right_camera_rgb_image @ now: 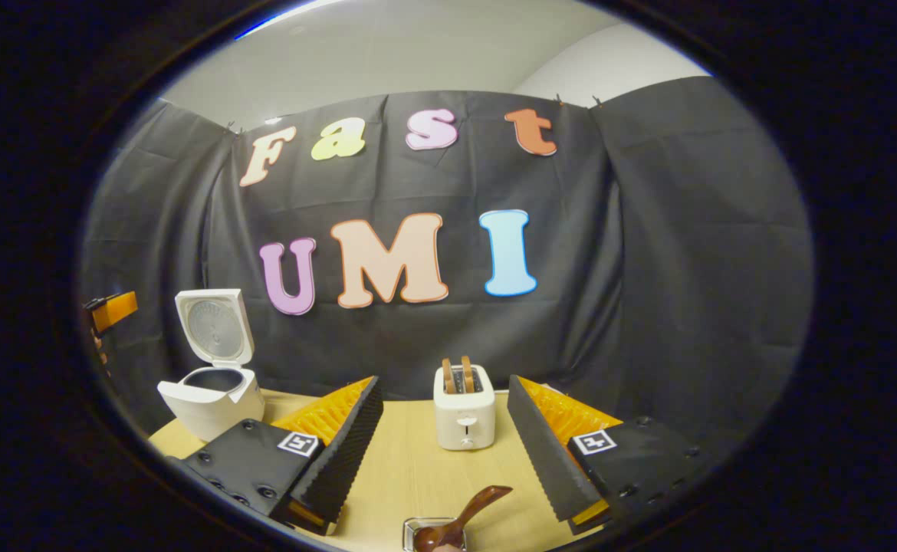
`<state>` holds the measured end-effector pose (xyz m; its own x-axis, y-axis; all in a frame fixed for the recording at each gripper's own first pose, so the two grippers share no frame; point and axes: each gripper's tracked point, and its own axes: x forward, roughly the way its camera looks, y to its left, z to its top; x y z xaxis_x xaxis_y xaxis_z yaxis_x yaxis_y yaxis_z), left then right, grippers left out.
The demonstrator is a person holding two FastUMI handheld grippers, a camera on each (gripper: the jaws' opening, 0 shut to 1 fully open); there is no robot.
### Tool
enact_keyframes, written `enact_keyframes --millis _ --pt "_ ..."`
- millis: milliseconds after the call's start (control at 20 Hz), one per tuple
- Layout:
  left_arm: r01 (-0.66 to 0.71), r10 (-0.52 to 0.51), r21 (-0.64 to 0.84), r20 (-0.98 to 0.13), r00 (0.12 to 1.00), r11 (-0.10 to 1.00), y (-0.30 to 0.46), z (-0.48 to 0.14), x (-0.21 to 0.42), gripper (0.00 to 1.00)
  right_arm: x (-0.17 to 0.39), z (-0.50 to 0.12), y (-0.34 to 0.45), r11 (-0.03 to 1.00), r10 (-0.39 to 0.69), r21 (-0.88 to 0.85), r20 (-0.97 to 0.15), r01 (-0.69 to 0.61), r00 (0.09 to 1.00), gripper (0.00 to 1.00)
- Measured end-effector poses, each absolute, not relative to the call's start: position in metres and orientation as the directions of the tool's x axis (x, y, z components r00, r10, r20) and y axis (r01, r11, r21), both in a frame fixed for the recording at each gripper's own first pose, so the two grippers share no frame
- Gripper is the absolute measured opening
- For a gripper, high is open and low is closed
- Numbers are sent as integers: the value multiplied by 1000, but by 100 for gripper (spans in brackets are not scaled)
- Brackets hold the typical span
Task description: Close the left gripper, press the button to open the rice cooker; take a wooden spoon from the chopstick holder with the right hand, scoop a spoonful of rice and pour it into the rice cooker, then put the wooden spoon back into the chopstick holder.
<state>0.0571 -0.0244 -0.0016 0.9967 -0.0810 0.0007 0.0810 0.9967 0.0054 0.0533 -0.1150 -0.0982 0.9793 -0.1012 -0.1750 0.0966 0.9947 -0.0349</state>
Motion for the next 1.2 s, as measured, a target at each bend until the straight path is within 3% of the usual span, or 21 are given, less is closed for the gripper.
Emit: enact_keyframes --millis 500,1200 --pt "48 -48 -2 -21 999 999 -25 -5 30 92 51 -201 -142 993 -114 -66 -387 96 915 100" --pt "25 -24 30 -32 999 999 -15 -4 27 92 45 -308 -162 971 -125 83 -627 226 769 100"
